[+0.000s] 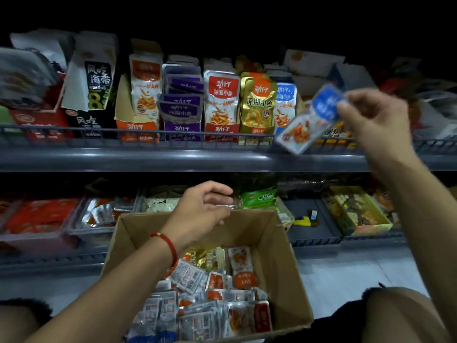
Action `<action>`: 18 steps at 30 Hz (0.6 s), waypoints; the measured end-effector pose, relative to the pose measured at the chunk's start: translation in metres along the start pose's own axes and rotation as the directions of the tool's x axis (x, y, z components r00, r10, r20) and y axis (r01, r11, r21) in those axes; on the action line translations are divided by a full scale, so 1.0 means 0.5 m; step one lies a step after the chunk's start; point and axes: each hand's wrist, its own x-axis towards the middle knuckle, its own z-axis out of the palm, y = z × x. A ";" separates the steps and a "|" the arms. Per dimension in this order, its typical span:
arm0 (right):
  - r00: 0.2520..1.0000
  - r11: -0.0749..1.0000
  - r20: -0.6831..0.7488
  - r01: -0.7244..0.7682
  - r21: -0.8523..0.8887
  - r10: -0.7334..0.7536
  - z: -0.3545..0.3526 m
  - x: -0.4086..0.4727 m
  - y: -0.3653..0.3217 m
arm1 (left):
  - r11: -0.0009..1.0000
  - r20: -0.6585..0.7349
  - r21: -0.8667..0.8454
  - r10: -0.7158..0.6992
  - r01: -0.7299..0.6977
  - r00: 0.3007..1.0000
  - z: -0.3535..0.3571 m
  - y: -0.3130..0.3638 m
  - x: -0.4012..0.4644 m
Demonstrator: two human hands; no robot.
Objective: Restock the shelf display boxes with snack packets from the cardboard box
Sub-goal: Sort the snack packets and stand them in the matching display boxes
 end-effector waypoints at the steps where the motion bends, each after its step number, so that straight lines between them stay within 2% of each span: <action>1: 0.997 0.997 -0.034 0.063 -0.051 -0.065 -0.007 0.026 -0.009 | 1.000 -0.013 -0.001 -0.009 0.009 1.000 -0.002 0.000 0.001; 6: 0.991 0.981 -0.018 0.128 -0.147 -0.132 0.008 0.125 -0.029 | 0.999 -0.046 0.014 -0.034 0.035 0.998 -0.010 -0.005 0.009; 14: 0.963 0.913 0.271 0.112 -0.393 -0.002 0.077 0.185 0.022 | 0.997 -0.048 0.054 -0.043 0.046 0.998 -0.017 -0.008 0.013; 18: 0.950 0.916 0.310 0.086 -0.393 0.043 0.089 0.188 0.026 | 0.996 -0.045 0.073 -0.050 0.053 0.998 -0.019 -0.008 0.013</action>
